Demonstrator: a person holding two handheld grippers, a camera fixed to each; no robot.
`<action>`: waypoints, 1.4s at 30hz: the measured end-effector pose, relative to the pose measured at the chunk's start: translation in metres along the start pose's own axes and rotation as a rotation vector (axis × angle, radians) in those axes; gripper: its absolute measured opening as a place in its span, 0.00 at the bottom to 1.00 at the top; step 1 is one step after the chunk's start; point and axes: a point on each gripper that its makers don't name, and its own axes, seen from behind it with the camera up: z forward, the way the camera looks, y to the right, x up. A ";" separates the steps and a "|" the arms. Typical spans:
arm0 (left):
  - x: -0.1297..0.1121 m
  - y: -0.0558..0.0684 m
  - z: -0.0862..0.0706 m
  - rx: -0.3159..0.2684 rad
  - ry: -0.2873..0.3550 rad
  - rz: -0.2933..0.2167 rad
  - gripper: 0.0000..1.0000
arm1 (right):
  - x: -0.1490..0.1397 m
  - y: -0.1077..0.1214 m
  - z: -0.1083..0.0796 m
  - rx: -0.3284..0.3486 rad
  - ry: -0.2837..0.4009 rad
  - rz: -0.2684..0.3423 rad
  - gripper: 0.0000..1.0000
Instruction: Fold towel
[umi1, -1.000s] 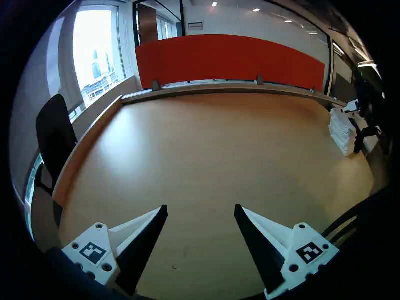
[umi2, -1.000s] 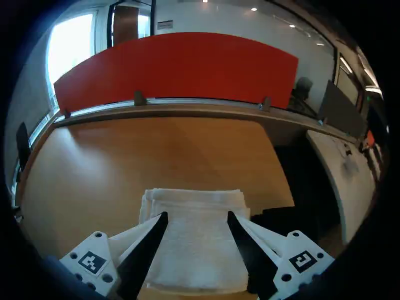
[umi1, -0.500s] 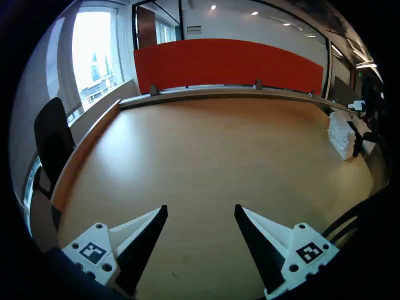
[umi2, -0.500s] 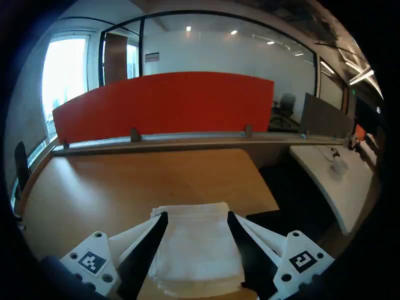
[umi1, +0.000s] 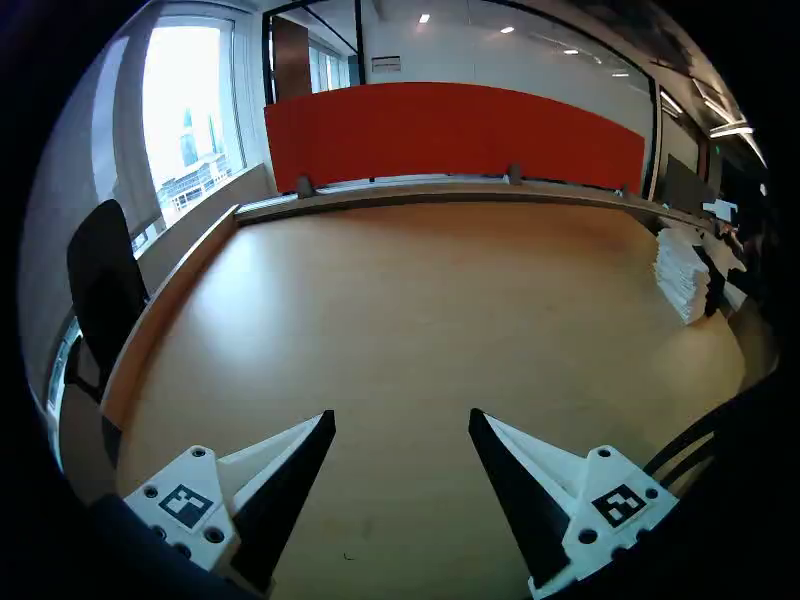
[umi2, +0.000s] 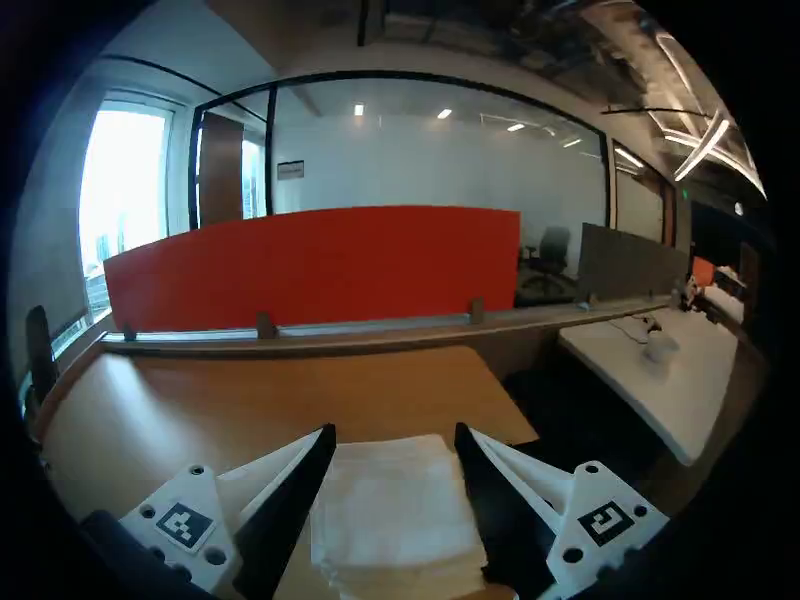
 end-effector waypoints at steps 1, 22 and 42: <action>0.000 0.000 0.000 0.000 0.000 -0.001 0.99 | 0.001 0.000 0.000 -0.003 0.006 0.001 0.92; 0.008 0.005 0.000 -0.005 0.022 -0.008 0.99 | 0.047 0.019 -0.031 -0.173 0.208 -0.038 0.93; 0.037 -0.005 0.004 0.005 0.095 -0.026 0.99 | 0.052 -0.007 -0.051 -0.130 0.232 -0.044 0.94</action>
